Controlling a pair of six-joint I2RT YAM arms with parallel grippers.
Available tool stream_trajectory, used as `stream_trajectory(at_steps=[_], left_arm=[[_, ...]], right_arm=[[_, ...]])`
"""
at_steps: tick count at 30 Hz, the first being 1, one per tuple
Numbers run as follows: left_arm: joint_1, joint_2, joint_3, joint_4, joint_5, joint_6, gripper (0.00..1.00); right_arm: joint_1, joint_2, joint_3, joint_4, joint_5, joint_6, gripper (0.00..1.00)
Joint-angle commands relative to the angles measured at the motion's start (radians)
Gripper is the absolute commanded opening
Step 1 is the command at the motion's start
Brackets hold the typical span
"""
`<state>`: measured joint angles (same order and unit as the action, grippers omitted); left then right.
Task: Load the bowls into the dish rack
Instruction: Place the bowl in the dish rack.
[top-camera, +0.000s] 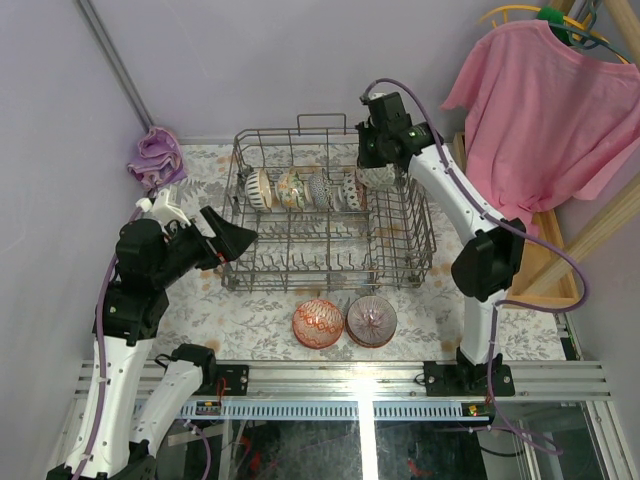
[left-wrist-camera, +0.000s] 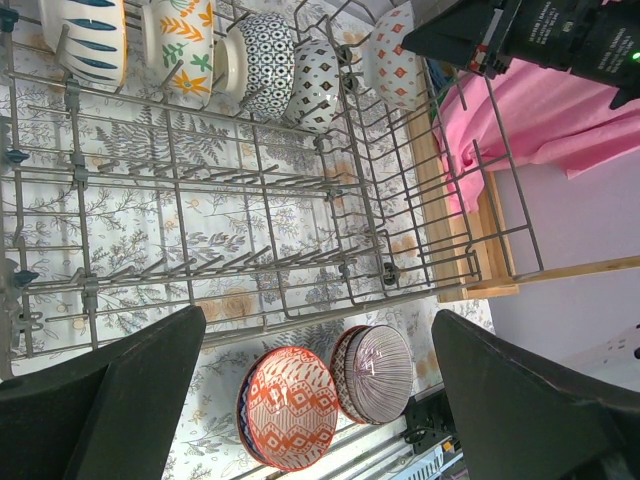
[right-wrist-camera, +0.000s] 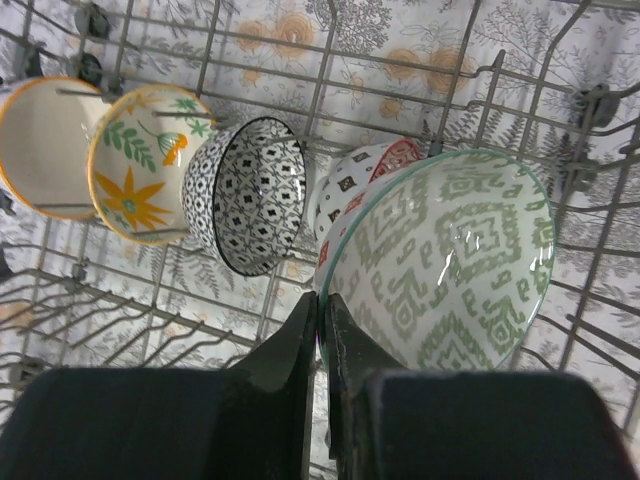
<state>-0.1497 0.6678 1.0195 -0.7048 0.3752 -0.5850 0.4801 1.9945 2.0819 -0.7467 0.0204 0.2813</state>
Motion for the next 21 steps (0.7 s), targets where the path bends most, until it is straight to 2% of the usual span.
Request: stream_trajectory(at_steps=[1,7,13,17,21], left_arm=[[0.002,-0.006,-0.005,-0.05,0.105,-0.016,0.96],[0.002,-0.002,-0.021,-0.03,0.119,-0.017,0.96],[0.002,0.002,-0.04,-0.001,0.147,-0.027,0.96],[0.002,0.001,-0.057,0.024,0.172,-0.038,0.96],[0.002,0.0,-0.074,0.046,0.202,-0.047,0.96]], right_arm=[[-0.032,-0.1,-0.124,0.252,-0.084,0.111,0.0],[-0.044,-0.195,-0.356,0.535,-0.045,0.29,0.0],[-0.044,-0.309,-0.637,0.862,0.12,0.506,0.0],[-0.012,-0.365,-0.778,1.055,0.294,0.581,0.0],[0.053,-0.376,-0.843,1.255,0.491,0.54,0.0]])
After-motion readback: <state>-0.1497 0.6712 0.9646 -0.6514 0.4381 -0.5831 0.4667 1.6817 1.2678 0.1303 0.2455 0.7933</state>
